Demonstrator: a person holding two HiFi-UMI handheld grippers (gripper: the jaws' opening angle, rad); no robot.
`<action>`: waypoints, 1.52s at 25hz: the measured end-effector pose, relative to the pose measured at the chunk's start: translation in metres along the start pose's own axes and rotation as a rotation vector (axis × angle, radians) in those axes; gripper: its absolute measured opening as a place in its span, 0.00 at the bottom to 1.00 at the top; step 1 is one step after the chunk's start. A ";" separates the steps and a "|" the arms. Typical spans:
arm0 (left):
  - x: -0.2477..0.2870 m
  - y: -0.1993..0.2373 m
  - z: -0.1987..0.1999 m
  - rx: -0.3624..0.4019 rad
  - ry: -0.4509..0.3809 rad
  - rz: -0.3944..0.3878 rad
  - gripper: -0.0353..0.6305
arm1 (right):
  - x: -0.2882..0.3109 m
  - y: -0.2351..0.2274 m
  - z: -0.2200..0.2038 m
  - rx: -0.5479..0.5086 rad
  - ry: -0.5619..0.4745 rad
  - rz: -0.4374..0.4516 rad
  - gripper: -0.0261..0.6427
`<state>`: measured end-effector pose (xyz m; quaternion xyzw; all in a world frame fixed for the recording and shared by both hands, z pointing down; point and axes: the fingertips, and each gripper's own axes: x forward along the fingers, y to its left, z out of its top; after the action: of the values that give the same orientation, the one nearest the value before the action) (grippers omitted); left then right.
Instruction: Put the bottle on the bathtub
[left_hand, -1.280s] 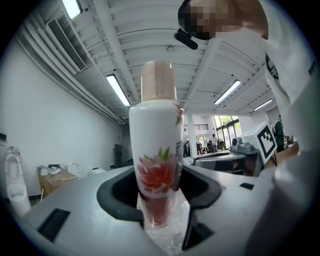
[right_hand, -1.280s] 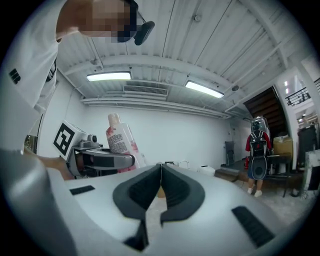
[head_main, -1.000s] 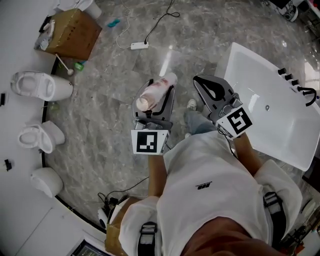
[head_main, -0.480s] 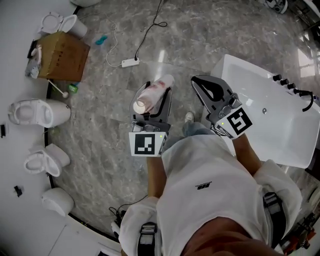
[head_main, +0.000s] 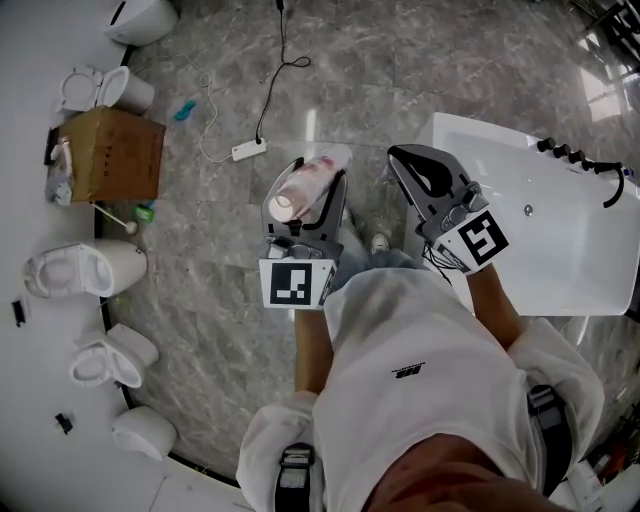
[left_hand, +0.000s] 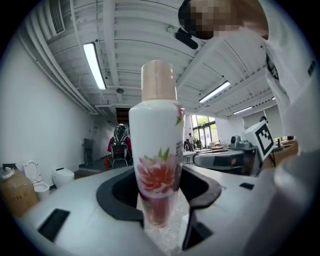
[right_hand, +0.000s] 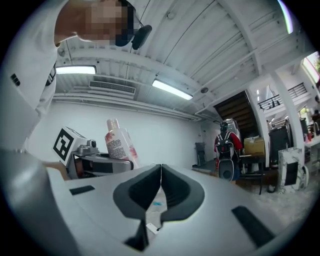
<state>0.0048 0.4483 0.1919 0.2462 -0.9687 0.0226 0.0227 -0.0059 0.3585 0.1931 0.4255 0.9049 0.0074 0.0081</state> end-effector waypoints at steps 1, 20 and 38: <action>0.009 0.003 0.000 0.000 -0.001 -0.007 0.40 | 0.004 -0.007 -0.001 -0.001 0.002 -0.005 0.03; 0.248 -0.011 -0.014 0.007 0.053 -0.569 0.40 | 0.011 -0.198 -0.031 0.042 0.104 -0.556 0.03; 0.383 -0.164 -0.048 0.025 0.093 -1.107 0.40 | -0.118 -0.292 -0.082 0.142 0.197 -1.145 0.03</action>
<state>-0.2519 0.1250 0.2659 0.7174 -0.6924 0.0298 0.0708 -0.1572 0.0803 0.2704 -0.1347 0.9854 -0.0192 -0.1020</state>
